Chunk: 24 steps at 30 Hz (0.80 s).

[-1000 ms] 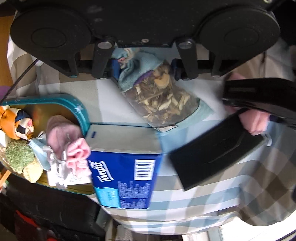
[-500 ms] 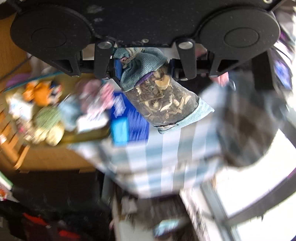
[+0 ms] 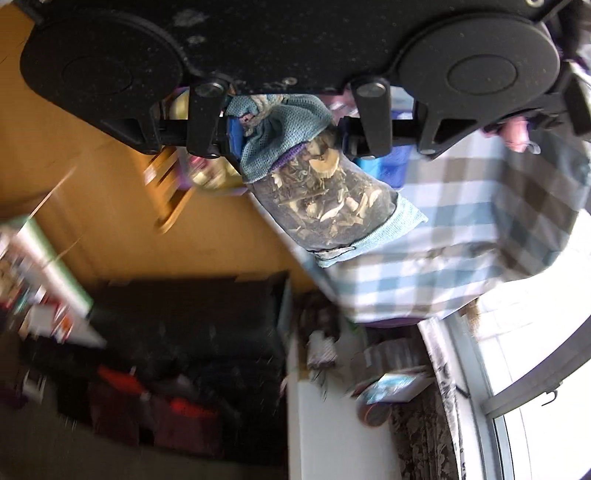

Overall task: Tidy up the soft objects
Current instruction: 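Carry the pink pouch and mesh bag over the gold tray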

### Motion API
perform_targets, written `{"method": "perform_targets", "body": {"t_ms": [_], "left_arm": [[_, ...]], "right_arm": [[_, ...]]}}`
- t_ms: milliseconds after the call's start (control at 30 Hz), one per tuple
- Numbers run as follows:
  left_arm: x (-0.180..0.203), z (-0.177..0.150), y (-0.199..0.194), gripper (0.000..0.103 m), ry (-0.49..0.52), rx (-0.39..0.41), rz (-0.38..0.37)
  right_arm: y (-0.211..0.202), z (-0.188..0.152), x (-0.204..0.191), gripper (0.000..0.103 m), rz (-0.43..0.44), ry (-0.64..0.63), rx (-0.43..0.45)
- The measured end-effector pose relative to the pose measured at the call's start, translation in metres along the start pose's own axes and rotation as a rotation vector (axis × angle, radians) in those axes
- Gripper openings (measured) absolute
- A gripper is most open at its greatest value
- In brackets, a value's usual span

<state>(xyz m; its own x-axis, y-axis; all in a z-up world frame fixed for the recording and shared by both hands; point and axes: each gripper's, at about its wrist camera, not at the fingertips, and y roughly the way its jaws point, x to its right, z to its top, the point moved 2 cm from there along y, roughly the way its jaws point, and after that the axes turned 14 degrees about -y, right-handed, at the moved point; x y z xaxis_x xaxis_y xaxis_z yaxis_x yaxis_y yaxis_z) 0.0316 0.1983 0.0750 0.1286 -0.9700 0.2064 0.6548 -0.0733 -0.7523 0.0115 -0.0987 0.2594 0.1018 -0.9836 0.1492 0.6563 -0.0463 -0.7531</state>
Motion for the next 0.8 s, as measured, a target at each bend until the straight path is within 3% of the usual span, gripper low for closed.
{"method": "perform_targets", "body": {"t_ms": [233, 467, 600, 700, 800], "left_arm": [[0.056, 0.012, -0.006, 0.049, 0.079, 0.016, -0.072], [0.11, 0.008, 0.002, 0.049, 0.143, -0.023, -0.152], [0.137, -0.001, 0.013, 0.049, 0.174, -0.061, -0.185], [0.155, -0.008, 0.022, 0.05, 0.191, -0.091, -0.195], [0.167, -0.015, 0.031, 0.05, 0.196, -0.115, -0.204]], "right_arm": [[0.004, 0.005, 0.044, 0.046, 0.055, 0.073, 0.073], [0.028, -0.019, 0.065, 0.047, -0.062, 0.107, 0.168], [0.053, -0.04, 0.071, 0.047, -0.083, 0.196, 0.199], [0.078, -0.054, 0.075, 0.047, -0.08, 0.263, 0.196], [0.101, -0.064, 0.069, 0.047, -0.132, 0.249, 0.162]]}}
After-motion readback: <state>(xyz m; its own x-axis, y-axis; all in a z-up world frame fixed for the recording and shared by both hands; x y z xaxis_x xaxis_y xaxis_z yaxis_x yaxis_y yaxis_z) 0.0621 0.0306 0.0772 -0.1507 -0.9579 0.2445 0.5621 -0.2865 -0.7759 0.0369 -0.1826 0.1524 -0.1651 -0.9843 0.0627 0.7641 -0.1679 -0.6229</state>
